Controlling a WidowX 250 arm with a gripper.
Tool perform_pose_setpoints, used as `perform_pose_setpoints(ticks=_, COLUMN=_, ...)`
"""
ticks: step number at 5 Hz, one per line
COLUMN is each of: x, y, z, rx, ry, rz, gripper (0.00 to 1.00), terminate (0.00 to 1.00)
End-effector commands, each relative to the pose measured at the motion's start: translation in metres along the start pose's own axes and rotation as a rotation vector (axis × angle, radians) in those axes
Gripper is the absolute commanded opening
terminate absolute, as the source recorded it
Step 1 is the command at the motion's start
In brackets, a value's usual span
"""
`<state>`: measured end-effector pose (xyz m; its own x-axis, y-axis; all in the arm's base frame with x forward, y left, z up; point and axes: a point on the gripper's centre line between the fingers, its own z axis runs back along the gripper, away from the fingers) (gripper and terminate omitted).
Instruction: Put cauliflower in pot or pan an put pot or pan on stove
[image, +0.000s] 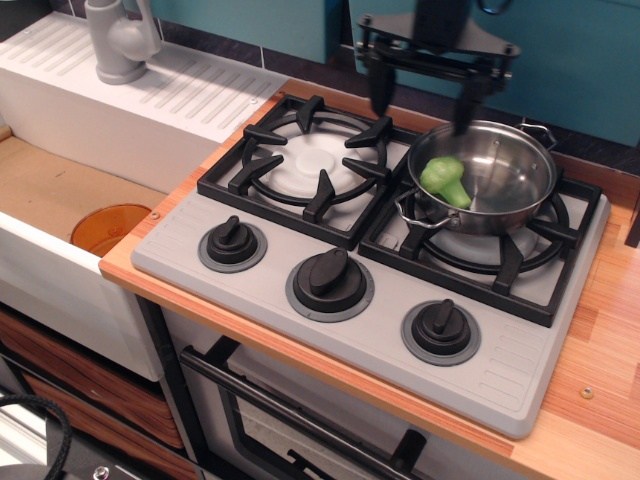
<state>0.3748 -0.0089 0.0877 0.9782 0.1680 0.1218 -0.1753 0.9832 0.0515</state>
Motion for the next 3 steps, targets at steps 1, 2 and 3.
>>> perform_pose_setpoints(ticks=1, x=0.011, y=0.056, z=0.021, rx=-0.061, ry=-0.087, rz=0.012, gripper=1.00, terminate=0.00)
perform_pose_setpoints(ticks=2, x=0.005, y=0.062, z=0.006, rx=-0.038, ry=-0.082, rz=0.020, gripper=1.00, terminate=0.00)
perform_pose_setpoints(ticks=3, x=0.003, y=0.060, z=-0.009, rx=-0.091, ry=-0.078, rz=0.088, gripper=1.00, terminate=1.00)
